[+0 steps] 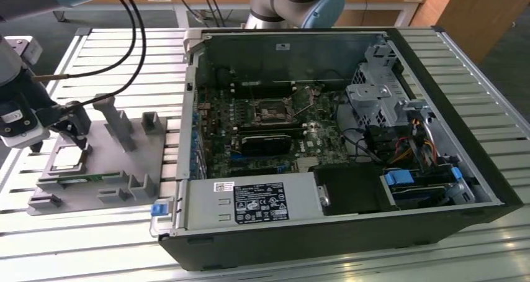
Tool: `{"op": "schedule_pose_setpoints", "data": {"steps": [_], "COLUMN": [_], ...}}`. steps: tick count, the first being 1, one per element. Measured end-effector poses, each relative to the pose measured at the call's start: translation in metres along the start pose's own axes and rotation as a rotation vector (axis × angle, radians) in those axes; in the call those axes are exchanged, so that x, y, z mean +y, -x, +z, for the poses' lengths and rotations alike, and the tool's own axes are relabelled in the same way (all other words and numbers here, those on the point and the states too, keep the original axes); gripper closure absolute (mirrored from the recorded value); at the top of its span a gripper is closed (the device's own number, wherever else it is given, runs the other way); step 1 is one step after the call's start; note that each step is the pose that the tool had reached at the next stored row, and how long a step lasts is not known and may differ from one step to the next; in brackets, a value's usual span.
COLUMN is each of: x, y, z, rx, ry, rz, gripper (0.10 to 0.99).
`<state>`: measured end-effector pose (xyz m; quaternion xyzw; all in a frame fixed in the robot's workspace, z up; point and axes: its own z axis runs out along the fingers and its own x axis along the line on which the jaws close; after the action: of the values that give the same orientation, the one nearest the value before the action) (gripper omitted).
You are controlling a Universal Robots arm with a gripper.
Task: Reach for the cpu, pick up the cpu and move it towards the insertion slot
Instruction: 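Pick up the cpu and move it towards the insertion slot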
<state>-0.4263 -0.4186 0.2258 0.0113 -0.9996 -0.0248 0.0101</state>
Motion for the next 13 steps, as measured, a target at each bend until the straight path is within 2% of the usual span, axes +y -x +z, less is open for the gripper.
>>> {"op": "schedule_pose_setpoints", "data": {"steps": [8,13], "x": [-0.0015,-0.0022], "y": [-0.0008,-0.0032], "z": [0.0096,0.0181], "rx": [-0.0001,-0.0001], "ry": [0.009,0.01], "rz": [0.0,0.0], "gripper": [0.31,0.31]}}
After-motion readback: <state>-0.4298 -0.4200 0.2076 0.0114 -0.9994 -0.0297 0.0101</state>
